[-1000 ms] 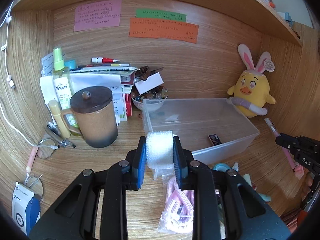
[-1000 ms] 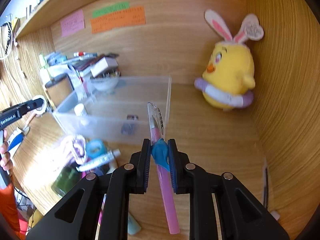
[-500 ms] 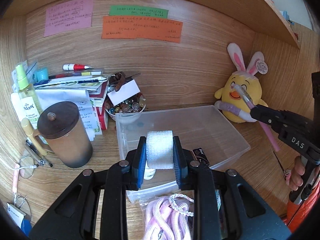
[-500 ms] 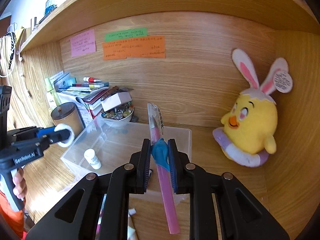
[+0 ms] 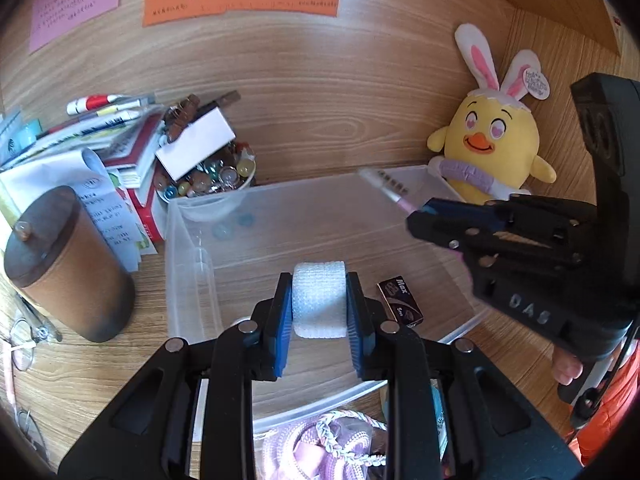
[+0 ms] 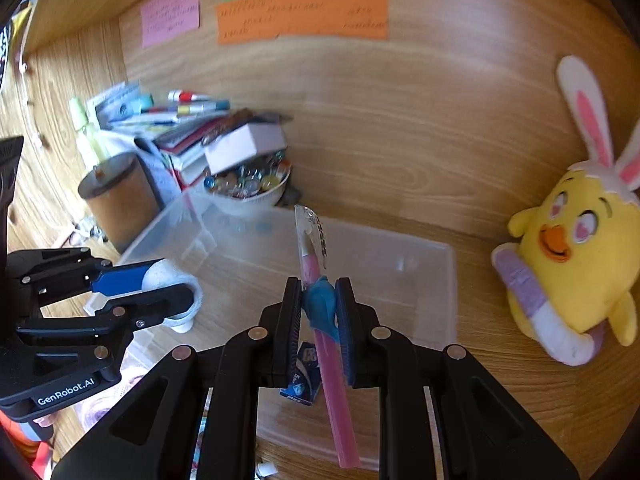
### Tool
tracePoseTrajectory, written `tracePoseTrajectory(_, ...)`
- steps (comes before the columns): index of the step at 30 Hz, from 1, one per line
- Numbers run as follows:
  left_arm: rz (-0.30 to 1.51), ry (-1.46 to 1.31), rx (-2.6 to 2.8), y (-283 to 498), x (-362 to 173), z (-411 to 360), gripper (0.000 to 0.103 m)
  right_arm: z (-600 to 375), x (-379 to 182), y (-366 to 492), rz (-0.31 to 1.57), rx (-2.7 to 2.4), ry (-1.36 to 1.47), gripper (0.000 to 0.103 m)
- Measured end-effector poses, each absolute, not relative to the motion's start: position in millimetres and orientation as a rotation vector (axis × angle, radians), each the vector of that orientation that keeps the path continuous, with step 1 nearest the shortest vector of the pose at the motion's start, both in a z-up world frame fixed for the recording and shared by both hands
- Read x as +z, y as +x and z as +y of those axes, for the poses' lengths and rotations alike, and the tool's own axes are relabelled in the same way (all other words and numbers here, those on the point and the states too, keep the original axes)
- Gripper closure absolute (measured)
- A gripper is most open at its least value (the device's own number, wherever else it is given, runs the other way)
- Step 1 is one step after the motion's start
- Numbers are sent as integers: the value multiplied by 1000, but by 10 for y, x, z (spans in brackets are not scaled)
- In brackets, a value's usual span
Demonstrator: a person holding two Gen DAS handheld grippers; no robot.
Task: Organize objects
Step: 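Lower tape roll and pink pen into the clear box and open both tools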
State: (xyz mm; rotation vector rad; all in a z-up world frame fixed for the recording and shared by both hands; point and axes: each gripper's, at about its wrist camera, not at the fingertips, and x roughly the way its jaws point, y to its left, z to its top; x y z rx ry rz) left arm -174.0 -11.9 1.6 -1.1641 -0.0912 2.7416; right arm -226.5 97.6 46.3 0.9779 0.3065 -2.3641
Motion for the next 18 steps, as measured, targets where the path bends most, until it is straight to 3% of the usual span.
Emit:
tracePoseTrajectory(14,-36,-1239,2659,-1765,-158,-1,78,735,145,-2398,416,-2234,1093,87)
tracePoseTrajectory(17,-22,-1243,2663,-1746,-148,15,68,771,124,-2396,401,-2232,1116,86)
tracePoseTrajectory(18,-21,-1240,2670,-1735,-139,13,59,782,121,-2400,399,-2232,1124,86)
